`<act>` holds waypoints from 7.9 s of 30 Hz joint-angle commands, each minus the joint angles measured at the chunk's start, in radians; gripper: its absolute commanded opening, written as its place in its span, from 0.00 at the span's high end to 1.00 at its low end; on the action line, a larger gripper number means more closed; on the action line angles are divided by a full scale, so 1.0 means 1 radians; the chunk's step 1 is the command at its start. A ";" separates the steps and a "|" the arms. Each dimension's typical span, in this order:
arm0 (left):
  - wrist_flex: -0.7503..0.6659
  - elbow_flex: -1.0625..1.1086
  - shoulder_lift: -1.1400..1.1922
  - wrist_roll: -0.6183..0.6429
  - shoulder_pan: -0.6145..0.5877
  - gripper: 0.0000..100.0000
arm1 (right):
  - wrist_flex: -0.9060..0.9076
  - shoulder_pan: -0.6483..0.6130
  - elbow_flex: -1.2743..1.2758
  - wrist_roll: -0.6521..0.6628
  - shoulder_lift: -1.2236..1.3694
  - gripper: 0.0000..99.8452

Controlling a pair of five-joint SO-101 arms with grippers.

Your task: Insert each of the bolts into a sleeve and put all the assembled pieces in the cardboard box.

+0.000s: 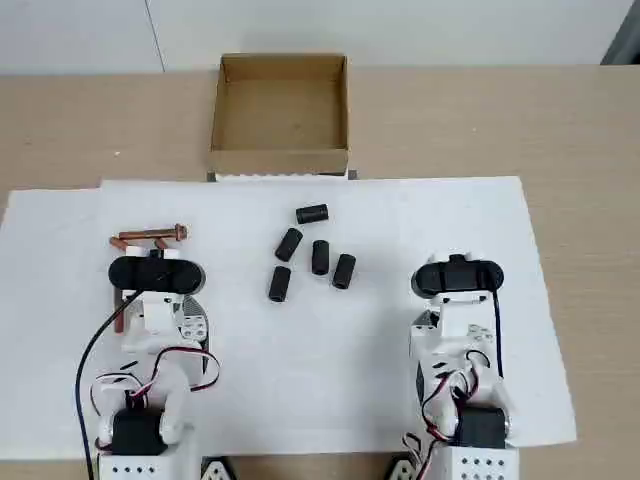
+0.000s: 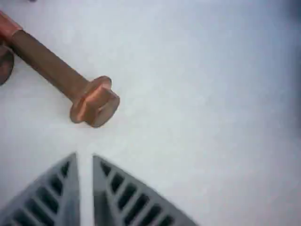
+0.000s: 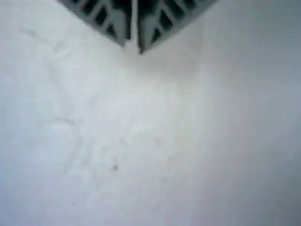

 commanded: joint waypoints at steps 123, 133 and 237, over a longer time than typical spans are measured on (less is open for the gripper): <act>0.324 -1.112 0.904 -0.061 0.034 0.99 | 0.059 -0.050 -0.276 -0.009 -0.007 1.00; 0.327 -1.109 0.904 -0.064 0.029 0.99 | 0.102 -0.099 -0.611 -0.058 0.429 1.00; 0.181 -1.104 1.519 -0.140 -0.235 0.99 | 0.492 -0.440 -1.881 -0.557 2.187 1.00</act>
